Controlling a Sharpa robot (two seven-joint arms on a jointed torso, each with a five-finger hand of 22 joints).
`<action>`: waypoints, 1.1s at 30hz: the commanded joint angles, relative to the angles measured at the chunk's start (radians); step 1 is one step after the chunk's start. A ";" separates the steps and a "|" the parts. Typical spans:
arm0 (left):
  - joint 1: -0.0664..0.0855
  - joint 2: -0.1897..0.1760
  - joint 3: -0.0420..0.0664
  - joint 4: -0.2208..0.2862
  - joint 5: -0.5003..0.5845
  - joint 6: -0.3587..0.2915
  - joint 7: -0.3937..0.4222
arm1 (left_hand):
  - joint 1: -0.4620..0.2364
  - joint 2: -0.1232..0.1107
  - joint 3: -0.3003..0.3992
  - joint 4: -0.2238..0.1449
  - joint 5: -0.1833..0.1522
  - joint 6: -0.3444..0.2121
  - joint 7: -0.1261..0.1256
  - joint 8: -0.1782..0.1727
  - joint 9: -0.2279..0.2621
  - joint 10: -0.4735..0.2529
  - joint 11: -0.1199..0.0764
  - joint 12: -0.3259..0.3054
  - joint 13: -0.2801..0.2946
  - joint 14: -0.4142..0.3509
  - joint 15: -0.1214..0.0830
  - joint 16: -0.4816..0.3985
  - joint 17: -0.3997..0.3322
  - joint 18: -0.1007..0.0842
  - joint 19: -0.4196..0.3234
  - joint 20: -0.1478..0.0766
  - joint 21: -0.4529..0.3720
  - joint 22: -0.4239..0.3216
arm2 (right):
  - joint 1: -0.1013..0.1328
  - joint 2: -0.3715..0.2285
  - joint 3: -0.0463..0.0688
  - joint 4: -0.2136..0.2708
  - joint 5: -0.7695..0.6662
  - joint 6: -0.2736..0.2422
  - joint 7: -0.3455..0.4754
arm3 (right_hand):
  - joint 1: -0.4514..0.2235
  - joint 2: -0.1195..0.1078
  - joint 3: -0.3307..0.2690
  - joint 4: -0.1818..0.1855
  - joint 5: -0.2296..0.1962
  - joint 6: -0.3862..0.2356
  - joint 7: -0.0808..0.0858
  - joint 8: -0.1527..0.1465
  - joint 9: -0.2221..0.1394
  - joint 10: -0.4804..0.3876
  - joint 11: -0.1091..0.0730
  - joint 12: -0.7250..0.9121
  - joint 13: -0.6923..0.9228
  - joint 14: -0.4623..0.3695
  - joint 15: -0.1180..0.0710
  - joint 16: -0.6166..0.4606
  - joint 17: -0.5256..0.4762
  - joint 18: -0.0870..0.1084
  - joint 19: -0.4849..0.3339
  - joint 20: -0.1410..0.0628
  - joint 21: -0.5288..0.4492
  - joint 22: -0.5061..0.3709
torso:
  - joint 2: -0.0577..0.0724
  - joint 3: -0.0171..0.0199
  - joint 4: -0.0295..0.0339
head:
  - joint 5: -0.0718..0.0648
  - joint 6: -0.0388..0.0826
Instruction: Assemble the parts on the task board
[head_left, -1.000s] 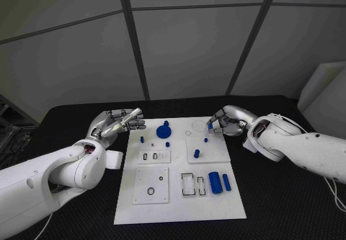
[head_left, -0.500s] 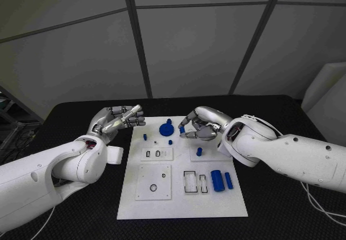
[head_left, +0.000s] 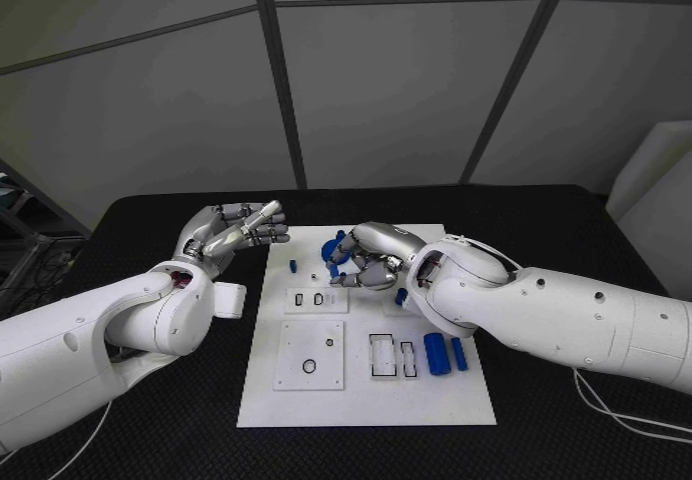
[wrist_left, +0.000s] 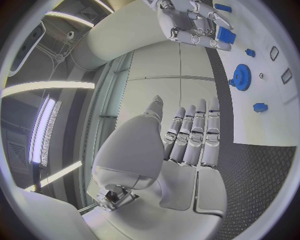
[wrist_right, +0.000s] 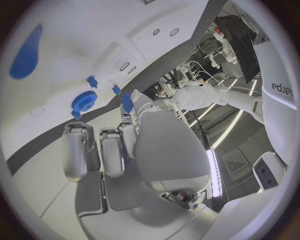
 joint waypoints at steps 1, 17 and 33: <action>0.002 0.001 0.001 -0.001 0.000 0.002 0.006 | 0.009 0.005 -0.001 -0.005 -0.001 0.003 0.005 -0.004 0.000 -0.001 0.002 -0.005 -0.001 0.003 0.001 -0.005 0.001 -0.011 0.005 0.003 -0.007 -0.001 | -0.001 0.013 -0.005 -0.004 -0.043 0.019 -0.055 | -0.001 0.001 0.005 0.001 0.003 0.024 -0.017 0.004 0.008 -0.008 0.002 -0.005 0.036 0.086 -0.006 -0.001 0.190 -0.004 -0.002 -0.008 0.000 0.064 | 0.002 0.0014 0.0009 | 0.006 -0.005; 0.003 0.008 0.001 -0.001 0.000 0.002 0.004 | 0.009 0.005 -0.001 -0.005 -0.001 0.003 0.004 -0.004 0.000 -0.001 0.002 -0.005 -0.001 0.002 0.001 -0.006 0.001 -0.011 0.004 0.004 -0.007 -0.002 | -0.015 0.063 -0.031 -0.029 -0.091 0.042 -0.080 | -0.006 -0.004 0.005 0.001 0.000 0.023 -0.016 0.004 0.008 -0.013 0.003 -0.012 0.030 0.085 -0.006 -0.001 0.189 -0.004 -0.003 -0.008 -0.001 0.062 | 0.002 0.0037 -0.0004 | 0.034 -0.024; 0.003 0.010 0.001 -0.001 0.000 0.005 0.001 | 0.009 0.005 -0.001 -0.006 -0.002 0.004 0.004 -0.005 0.000 0.000 0.002 -0.005 -0.001 0.001 0.002 -0.007 0.002 -0.011 0.003 0.004 -0.008 -0.002 | -0.020 0.074 -0.034 -0.045 -0.108 0.066 -0.097 | -0.014 -0.009 0.004 0.001 -0.007 0.023 -0.016 0.004 0.007 -0.014 0.003 -0.014 0.029 0.085 -0.006 -0.002 0.187 -0.003 -0.005 -0.009 -0.003 0.060 | 0.002 0.0041 -0.0016 | 0.039 -0.031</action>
